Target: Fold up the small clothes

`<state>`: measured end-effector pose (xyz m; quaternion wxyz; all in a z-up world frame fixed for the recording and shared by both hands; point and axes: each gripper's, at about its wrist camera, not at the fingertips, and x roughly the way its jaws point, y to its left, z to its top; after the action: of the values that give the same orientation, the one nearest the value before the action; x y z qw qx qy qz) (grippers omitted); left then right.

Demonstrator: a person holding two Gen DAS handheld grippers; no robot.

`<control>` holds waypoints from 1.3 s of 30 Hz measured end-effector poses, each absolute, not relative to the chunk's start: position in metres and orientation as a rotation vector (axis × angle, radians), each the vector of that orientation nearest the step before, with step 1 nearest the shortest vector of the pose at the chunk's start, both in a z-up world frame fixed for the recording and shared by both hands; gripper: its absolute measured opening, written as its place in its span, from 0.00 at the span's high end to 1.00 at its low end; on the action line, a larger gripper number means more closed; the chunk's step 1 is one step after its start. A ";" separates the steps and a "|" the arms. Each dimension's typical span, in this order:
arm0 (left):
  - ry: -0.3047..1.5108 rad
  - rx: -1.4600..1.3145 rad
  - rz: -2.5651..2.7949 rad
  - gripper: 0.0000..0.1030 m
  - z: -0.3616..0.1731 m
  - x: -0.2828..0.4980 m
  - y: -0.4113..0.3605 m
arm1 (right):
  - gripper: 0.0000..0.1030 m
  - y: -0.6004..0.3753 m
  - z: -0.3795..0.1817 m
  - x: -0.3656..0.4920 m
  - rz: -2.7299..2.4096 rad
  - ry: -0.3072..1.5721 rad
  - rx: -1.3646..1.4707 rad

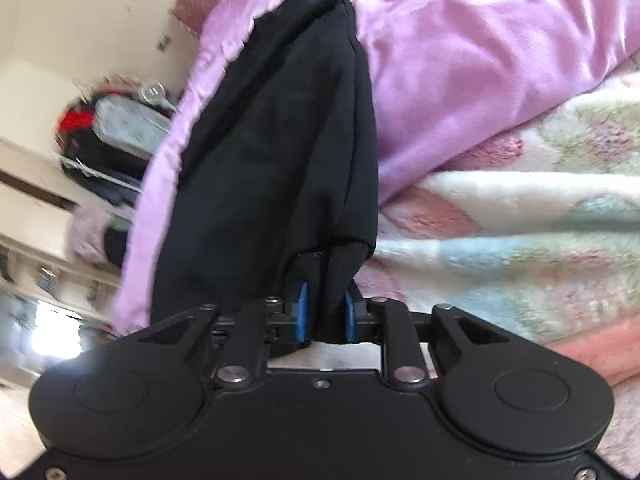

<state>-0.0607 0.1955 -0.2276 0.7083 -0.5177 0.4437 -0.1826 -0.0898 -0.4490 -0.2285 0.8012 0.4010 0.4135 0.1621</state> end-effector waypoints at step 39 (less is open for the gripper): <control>0.678 -1.143 -0.368 0.61 -0.180 0.219 0.222 | 0.34 -0.469 -0.192 0.197 0.219 0.600 1.082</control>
<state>0.2187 0.2223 -0.1797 0.7715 -0.5274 0.3127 -0.1696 0.1969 -0.4689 -0.1923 0.8090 0.5061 0.2808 0.1023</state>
